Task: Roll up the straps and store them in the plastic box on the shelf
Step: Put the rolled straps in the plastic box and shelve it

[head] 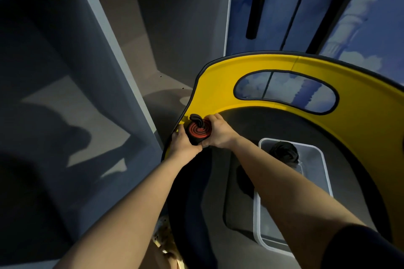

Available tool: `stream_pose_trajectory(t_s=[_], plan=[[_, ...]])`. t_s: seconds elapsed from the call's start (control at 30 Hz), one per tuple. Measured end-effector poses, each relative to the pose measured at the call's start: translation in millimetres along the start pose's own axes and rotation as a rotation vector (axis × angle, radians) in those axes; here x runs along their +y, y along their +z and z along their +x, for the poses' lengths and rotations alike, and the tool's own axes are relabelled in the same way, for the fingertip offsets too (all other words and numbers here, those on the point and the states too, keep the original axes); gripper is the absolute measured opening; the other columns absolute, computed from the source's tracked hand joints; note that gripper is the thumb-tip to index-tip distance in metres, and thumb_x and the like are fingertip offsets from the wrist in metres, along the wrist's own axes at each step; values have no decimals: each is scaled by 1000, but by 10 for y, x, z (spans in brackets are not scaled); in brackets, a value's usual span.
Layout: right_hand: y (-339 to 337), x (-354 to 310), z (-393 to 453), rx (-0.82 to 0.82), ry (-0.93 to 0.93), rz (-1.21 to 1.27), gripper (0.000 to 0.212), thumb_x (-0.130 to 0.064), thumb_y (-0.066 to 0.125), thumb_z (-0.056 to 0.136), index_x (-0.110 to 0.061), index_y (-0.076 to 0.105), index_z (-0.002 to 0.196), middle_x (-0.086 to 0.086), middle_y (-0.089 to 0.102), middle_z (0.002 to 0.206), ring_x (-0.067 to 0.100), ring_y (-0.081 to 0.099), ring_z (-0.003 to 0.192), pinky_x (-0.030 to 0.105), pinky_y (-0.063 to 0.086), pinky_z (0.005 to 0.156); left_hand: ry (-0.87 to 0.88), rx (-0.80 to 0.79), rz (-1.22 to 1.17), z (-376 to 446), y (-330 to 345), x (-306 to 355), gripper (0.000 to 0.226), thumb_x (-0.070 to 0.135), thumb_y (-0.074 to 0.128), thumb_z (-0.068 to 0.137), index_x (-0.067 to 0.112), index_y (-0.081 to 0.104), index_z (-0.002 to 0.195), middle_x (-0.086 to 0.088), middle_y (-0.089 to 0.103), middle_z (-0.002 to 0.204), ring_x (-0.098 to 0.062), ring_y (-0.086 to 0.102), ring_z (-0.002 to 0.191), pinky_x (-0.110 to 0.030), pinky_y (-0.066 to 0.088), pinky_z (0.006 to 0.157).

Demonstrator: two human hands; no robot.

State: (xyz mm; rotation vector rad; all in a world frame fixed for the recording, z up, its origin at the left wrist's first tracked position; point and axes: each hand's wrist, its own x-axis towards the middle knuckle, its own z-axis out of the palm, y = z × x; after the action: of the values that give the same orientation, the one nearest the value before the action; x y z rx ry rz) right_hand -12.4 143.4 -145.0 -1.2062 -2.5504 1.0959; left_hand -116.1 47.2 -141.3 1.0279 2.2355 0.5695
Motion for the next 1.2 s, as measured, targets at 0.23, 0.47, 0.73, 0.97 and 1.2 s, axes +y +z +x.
stream_pose_trajectory(t_s=[0.23,0.47,0.73,0.97,1.2], plan=[[-150,91,-592,24,-97,-5,86,-19,87,60,-8,40,131,8,37,125,22,44,115,24,35,98,157,-211,233,-136,-111,71,99,32,83,64,19,26,144,-9,19,148,-27,25,139,-41,29,113],[-427,73,-1191,116,-78,-1,92,-25,88,60,-7,38,135,8,38,126,21,46,116,23,35,101,359,-176,223,-487,21,388,88,31,88,57,17,43,131,-4,53,132,-23,49,123,-35,42,102],[-938,71,-1978,86,-40,-145,78,-37,86,60,-10,49,124,-3,45,104,10,42,99,21,39,90,574,-311,361,-1108,-2,921,85,38,86,57,19,48,130,0,57,130,-19,52,120,-33,44,100],[-1059,178,-2572,-15,92,-111,62,-43,83,63,-19,57,115,-8,54,102,8,54,93,20,45,81,604,-638,458,-1533,106,1175,68,43,81,65,18,53,123,3,63,110,-14,63,92,-26,53,79],[-833,508,-2921,-29,217,-41,53,-46,81,65,-15,61,103,-6,53,89,5,53,79,20,46,70,569,-787,491,-1657,504,1140,57,41,78,71,17,56,118,-3,64,113,-18,62,101,-31,52,89]])
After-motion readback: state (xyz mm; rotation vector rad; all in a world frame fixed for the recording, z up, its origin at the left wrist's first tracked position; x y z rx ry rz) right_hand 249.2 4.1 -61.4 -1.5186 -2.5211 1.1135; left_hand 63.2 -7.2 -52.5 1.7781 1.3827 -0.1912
